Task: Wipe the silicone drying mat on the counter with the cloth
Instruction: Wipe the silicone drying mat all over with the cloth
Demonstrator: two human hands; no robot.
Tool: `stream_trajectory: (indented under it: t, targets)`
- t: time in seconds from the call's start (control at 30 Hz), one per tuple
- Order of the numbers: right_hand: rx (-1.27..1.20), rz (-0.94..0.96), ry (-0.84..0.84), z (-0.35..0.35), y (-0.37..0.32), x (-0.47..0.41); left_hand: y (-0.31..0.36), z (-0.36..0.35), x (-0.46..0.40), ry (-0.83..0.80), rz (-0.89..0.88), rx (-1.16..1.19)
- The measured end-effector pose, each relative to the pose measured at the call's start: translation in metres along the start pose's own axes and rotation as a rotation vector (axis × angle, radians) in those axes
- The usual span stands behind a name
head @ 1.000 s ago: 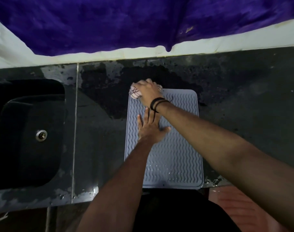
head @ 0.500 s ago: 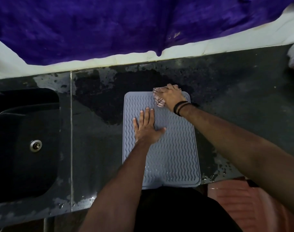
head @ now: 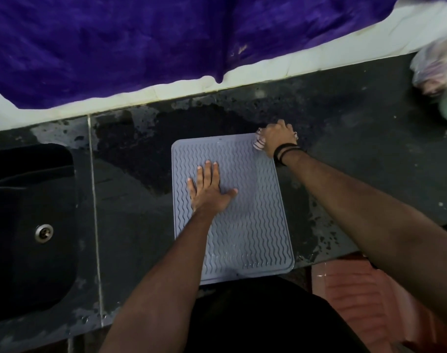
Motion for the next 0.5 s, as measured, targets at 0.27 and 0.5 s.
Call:
stream_trajectory:
  t: [0.27, 0.5]
  targets:
    - [0.018, 0.402, 0.027, 0.001, -0.131, 0.018, 0.002, 0.001, 0.002, -0.034, 0.031, -0.024]
    - [0.202, 0.272, 0.055, -0.001, -0.074, 0.007, 0.004, 0.003, 0.005, -0.035, 0.019, -0.024]
Point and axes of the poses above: each hand's wrist, its own x-axis away from the middle knuckle, its own z-axis out of the back of the hand, y = z × x, the point moved 7 cm from there along -x, towards the middle knuckle, and after that the axes turned 15 degrees about -y, right-handed, at the moved point
